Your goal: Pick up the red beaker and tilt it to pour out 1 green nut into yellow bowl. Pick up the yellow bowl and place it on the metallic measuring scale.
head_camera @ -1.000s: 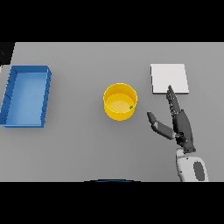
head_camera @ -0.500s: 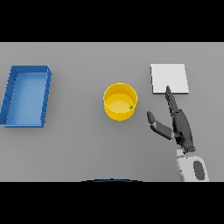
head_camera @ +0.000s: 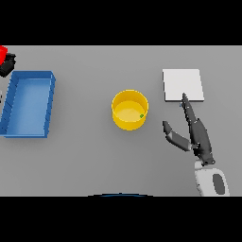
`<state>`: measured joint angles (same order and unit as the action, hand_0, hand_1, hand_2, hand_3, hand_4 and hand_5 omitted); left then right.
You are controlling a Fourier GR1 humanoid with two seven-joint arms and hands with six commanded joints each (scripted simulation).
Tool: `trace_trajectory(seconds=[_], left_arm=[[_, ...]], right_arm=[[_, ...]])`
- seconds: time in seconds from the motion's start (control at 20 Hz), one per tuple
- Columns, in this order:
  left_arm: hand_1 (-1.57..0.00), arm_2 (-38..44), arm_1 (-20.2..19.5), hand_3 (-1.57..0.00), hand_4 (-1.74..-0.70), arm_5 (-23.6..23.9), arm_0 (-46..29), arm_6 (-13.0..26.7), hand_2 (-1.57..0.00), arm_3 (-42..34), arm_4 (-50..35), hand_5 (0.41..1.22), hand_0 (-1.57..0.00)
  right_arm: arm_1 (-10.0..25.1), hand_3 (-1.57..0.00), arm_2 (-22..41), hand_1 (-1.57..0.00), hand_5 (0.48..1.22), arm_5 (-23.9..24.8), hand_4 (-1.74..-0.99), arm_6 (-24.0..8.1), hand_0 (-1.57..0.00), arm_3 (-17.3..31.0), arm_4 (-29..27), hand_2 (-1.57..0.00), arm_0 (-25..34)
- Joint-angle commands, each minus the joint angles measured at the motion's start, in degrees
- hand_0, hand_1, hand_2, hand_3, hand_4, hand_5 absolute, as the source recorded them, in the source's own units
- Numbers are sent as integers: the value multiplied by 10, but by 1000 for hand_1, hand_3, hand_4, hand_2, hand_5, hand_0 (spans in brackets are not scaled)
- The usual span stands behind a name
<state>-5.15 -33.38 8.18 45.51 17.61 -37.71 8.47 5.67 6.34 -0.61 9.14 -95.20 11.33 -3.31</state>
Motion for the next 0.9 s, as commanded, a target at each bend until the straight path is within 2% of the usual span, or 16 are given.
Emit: trace_trajectory(seconds=[0.0,0.2,0.25,0.3,0.35,0.4,0.45,0.55,0.7,0.75,0.85], left_arm=[[-1571,-2,1,-1571,-1741,4,-31,12,-1571,-42,-9,1151,-1571],[-1571,-10,-2,-1571,-1741,22,-106,85,-1571,-164,-24,925,-1571],[-1571,-12,-2,-1571,-1655,22,-118,108,-1571,-188,-28,868,-1571],[-1571,-16,-7,-1525,-1521,13,-124,128,-1526,-209,-30,818,-1571],[-1344,-20,-16,-1318,-1369,-16,-138,114,-1276,-232,-40,774,-1469],[-1075,-19,-20,-1055,-1232,-40,-147,109,-1021,-244,-57,737,-1175],[-860,-14,-21,-843,-1126,-64,-149,111,-817,-259,-80,705,-940],[-550,-12,-31,-539,-976,-101,-151,121,-522,-264,-98,664,-601],[-281,-38,-40,-276,-843,-120,-151,135,-267,-258,-73,632,-307],[-225,-46,-39,-220,-828,-119,-149,144,-213,-254,-63,627,-246],[-143,-53,-40,-141,-801,-108,-155,131,-136,-250,-47,627,-157]], right_arm=[[-5,1,5,1,676,-2,-1174,-5,1,-2,0,1,2],[-7,1,3,1,671,-1,-1157,-2,1,0,-2,1,-1],[-9,1,4,1,669,0,-1155,-6,1,-7,-3,1,-1],[-6,1,0,1,670,0,-1155,-9,1,-6,-8,1,2],[-8,1,0,1,670,-1,-1153,-6,1,-6,-9,1,-3],[-10,1,4,1,670,1,-1151,-9,1,-3,-4,1,2],[-8,1,2,1,670,1,-1149,-6,1,2,-3,1,3],[-8,1,2,1,670,1,-1153,-1,1,1,-4,1,1],[-7,1,2,1,670,0,-1155,-1,1,7,-3,1,5],[-5,1,1,1,665,5,-1156,-2,1,7,4,1,6],[-4,1,3,1,665,10,-1158,-1,1,5,11,1,5]])
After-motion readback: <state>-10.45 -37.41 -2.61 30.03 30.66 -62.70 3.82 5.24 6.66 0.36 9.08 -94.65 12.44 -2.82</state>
